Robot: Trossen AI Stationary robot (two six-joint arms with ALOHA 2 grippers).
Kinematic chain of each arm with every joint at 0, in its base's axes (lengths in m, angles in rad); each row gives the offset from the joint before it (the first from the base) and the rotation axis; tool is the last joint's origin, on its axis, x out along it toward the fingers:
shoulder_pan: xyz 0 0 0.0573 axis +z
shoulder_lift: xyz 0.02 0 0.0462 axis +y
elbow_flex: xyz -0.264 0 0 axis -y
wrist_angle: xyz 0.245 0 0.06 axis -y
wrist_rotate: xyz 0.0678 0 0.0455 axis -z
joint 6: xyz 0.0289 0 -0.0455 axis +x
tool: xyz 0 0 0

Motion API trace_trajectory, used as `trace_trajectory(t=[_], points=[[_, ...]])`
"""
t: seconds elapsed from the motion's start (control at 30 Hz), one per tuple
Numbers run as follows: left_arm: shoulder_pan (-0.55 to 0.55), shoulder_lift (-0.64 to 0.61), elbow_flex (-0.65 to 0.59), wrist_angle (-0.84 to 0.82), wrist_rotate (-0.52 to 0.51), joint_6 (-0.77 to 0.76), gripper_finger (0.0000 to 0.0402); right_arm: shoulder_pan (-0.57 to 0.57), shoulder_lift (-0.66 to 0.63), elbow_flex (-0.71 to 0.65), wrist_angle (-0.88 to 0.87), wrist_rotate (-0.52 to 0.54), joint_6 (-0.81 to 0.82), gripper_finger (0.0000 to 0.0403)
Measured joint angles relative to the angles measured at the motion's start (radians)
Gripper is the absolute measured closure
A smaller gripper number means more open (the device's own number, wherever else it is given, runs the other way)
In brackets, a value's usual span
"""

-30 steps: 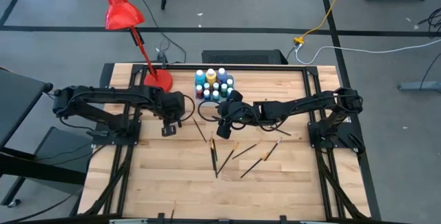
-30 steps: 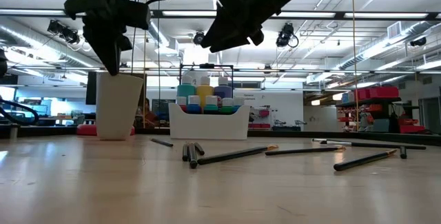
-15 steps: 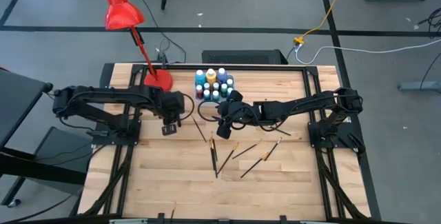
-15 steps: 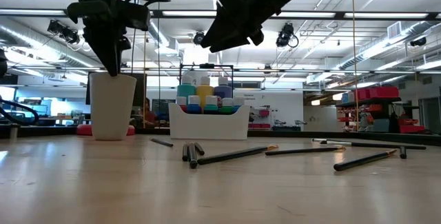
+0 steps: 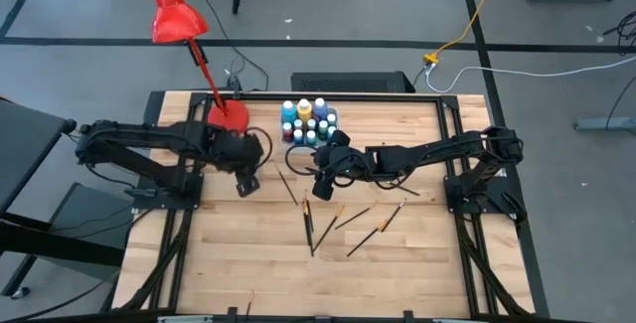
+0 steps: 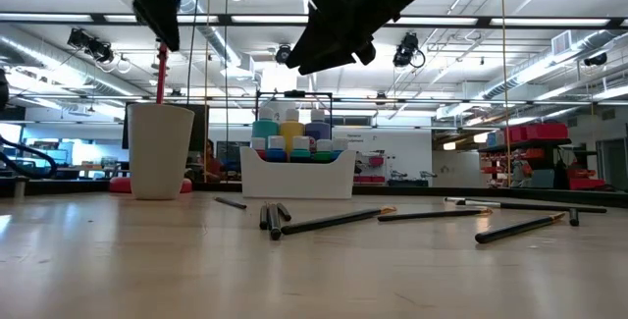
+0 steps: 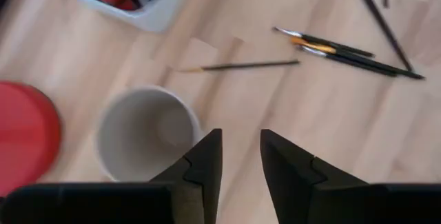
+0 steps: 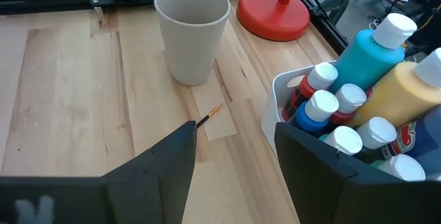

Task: Pick & Place Paint Supplies
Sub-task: Put the black paint brush into the white cup

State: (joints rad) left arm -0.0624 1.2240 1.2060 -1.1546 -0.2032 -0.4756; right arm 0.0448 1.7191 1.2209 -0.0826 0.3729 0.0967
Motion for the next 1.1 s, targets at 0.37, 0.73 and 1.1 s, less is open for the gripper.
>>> trace_trajectory(t=[0.37,0.73,1.1], points=[[-0.416,0.11,0.0,-0.005,0.01,-0.601,0.0294,0.0,0.0,0.0,0.014,0.002,-0.034,0.0199],[-0.694,0.406,0.0,0.198,0.232,-1.161,0.0294,0.0,0.0,0.0,0.037,0.001,-0.029,0.0199],[-0.783,0.63,0.108,0.396,0.223,-1.309,0.0294,0.0,0.0,0.0,0.034,-0.002,-0.026,0.0199]])
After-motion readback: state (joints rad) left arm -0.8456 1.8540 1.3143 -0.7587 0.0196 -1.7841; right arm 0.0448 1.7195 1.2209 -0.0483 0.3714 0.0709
